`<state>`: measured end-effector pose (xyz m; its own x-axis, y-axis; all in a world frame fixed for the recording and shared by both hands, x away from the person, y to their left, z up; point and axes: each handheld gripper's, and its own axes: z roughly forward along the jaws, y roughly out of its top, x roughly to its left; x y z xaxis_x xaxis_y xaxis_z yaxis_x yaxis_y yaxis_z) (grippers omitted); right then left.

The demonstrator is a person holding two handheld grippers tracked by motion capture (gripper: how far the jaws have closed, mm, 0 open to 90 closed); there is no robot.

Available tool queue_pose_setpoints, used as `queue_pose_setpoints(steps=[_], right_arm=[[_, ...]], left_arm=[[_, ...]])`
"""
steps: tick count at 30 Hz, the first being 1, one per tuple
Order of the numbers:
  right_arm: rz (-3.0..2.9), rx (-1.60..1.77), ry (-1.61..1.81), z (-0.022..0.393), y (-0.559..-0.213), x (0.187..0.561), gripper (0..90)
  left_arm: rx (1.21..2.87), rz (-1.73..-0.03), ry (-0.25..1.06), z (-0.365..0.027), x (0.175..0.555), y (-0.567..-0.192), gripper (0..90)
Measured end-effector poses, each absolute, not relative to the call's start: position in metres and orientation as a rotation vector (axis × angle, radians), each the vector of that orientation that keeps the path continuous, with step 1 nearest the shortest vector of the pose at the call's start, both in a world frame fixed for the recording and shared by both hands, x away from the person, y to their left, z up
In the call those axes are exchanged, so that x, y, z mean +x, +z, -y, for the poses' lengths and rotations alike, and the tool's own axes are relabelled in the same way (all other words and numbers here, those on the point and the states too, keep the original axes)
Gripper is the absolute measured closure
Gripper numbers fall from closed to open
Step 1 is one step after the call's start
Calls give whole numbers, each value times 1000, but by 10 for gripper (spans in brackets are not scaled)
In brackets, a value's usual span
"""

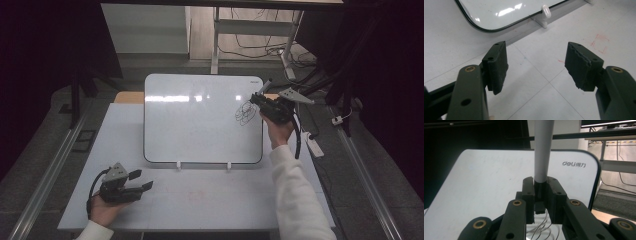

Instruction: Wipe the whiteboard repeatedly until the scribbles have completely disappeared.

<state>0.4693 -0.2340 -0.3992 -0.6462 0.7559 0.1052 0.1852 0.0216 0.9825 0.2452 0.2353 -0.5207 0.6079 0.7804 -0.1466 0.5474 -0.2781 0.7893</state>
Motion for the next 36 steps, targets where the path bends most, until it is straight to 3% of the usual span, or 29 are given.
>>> queue_pose_setpoints(steps=[9,14,20,24,29,36], right_arm=[[-1840,986,1629,227,-401,490,773],[-1929,913,1623,215,-412,482,774],[-1802,1004,1636,236,-405,489,774],[-1939,869,1608,218,-416,480,774],[-1783,981,1674,240,-414,487,775],[-1864,886,1648,232,-419,481,775]], left_arm=[[1965,-1061,347,-237,245,-521,351],[1966,-1063,352,-237,243,-521,352],[1963,-1057,357,-236,242,-519,352],[1962,-1060,356,-237,243,-520,351],[1958,-1058,361,-237,241,-519,352],[1960,-1060,358,-237,242,-520,352]])
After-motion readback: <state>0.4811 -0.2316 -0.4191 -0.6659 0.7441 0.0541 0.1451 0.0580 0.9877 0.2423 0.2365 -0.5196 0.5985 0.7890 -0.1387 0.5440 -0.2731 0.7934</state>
